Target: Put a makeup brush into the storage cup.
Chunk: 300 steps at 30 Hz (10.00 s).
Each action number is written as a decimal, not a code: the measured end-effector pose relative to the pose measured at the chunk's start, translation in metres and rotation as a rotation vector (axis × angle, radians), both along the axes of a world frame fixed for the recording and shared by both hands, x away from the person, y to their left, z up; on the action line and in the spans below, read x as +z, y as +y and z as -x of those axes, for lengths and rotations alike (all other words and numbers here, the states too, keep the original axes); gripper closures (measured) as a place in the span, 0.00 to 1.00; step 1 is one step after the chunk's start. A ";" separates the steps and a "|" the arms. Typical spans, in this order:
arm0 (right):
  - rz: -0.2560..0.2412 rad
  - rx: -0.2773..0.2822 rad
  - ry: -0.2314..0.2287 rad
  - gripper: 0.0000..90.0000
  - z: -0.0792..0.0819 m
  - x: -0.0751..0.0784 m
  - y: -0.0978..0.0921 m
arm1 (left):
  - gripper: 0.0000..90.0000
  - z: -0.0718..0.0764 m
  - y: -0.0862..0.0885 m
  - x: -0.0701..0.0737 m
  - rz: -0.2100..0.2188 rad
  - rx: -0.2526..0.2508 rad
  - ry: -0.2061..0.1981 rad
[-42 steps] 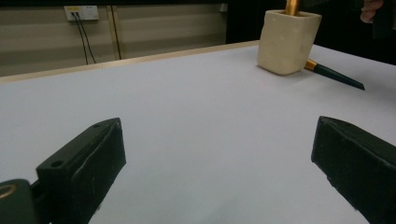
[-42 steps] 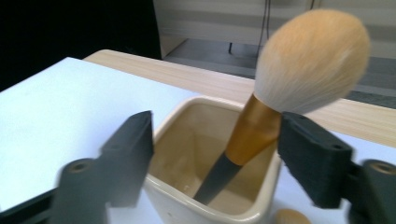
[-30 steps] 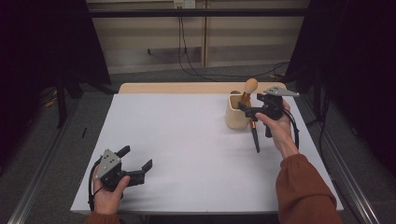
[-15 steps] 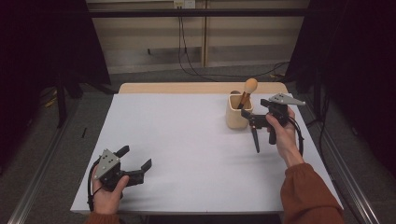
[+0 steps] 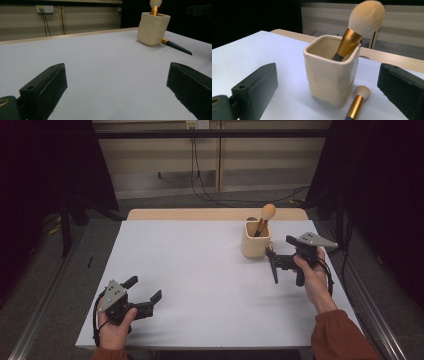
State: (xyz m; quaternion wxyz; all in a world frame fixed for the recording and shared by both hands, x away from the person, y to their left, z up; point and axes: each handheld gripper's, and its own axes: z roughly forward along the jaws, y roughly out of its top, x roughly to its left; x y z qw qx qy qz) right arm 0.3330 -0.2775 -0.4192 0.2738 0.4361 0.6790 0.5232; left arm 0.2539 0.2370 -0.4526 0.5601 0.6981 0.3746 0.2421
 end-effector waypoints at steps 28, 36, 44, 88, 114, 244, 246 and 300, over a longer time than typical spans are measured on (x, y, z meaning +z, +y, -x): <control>0.004 -0.057 -0.017 0.01 0.084 -0.024 -0.027 | 0.03 0.007 0.009 0.000 0.001 0.019 -0.001; 0.009 -0.059 0.005 0.01 0.103 -0.031 -0.025 | 0.03 0.013 0.013 0.001 0.005 0.027 -0.006; 0.000 -0.057 -0.011 0.01 0.116 -0.039 -0.029 | 0.03 0.020 0.015 0.002 0.006 0.044 -0.008; 0.011 -0.013 -0.031 0.00 0.070 -0.022 -0.029 | 0.03 0.022 0.015 0.001 -0.009 0.054 -0.008; 0.066 -0.033 -0.048 0.01 0.003 0.009 -0.017 | 0.03 0.022 0.015 0.002 -0.013 0.055 -0.016; 0.361 -0.183 0.999 0.83 -0.115 -0.033 0.015 | 0.03 0.018 0.012 -0.002 -0.036 0.025 0.012; 0.371 -0.187 1.007 0.83 -0.116 -0.033 0.016 | 0.03 0.017 0.013 -0.002 -0.037 0.025 0.012; 0.122 -0.283 0.534 0.83 -0.073 0.006 -0.028 | 0.03 0.018 0.013 -0.002 -0.040 0.030 0.010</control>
